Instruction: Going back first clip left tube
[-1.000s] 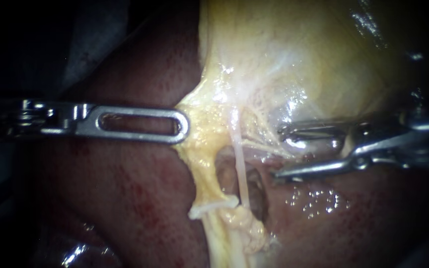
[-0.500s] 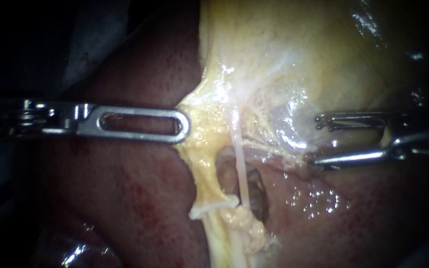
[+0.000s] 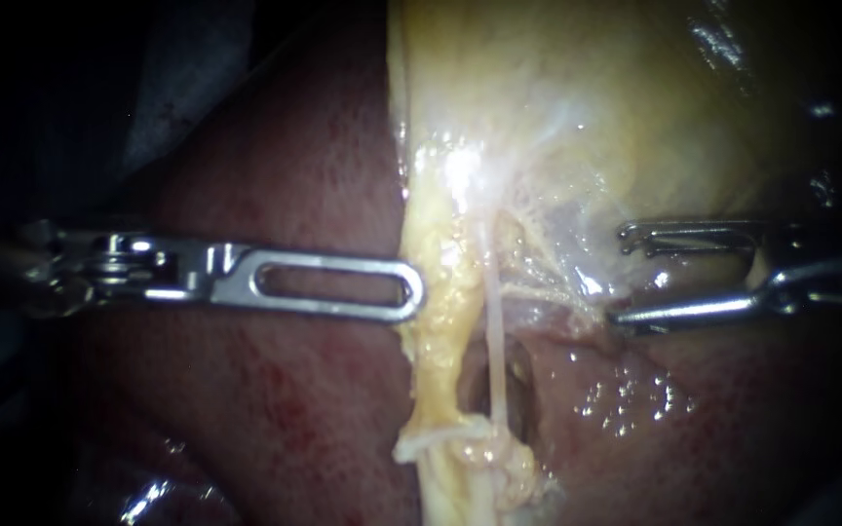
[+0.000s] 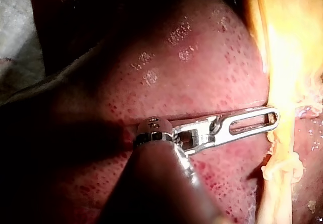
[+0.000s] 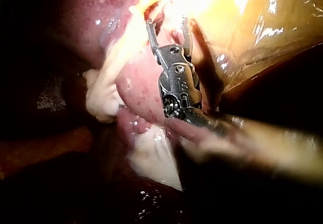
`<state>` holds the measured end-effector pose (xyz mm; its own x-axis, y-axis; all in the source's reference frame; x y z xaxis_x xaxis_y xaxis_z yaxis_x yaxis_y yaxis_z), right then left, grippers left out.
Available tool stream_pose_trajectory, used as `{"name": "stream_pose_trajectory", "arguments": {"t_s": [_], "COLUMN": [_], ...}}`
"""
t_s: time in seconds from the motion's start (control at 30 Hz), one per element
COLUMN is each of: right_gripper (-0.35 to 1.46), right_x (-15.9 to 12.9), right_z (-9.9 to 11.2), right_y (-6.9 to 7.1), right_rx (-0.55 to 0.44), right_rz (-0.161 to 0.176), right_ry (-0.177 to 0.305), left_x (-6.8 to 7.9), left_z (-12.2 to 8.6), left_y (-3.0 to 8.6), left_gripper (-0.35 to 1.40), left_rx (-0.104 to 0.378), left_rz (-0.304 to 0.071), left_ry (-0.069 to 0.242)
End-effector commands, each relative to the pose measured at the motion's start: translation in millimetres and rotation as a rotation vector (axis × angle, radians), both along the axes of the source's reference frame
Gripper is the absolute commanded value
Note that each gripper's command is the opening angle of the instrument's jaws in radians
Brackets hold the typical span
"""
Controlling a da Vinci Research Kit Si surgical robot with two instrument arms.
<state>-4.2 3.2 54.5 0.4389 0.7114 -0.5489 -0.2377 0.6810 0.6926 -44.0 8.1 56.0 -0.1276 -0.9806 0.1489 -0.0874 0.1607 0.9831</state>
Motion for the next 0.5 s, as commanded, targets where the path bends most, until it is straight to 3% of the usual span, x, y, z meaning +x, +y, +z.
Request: {"name": "stream_pose_trajectory", "arguments": {"t_s": [0.03, 0.5], "right_gripper": [0.53, 0.53], "right_x": [0.0, -0.2], "right_z": [0.0, 0.0], "right_y": [0.0, 0.0], "right_rx": [0.0, -0.005], "right_rz": [0.0, -0.004], "right_ry": [0.0, 0.001], "left_x": [-0.1, -0.3], "left_z": [0.1, 0.2], "left_y": [0.0, 0.1], "left_gripper": [-0.35, -0.35], "left_rx": [-0.003, -0.003], "left_rz": [0.003, 0.003], "left_ry": [0.0, 0.0]}}
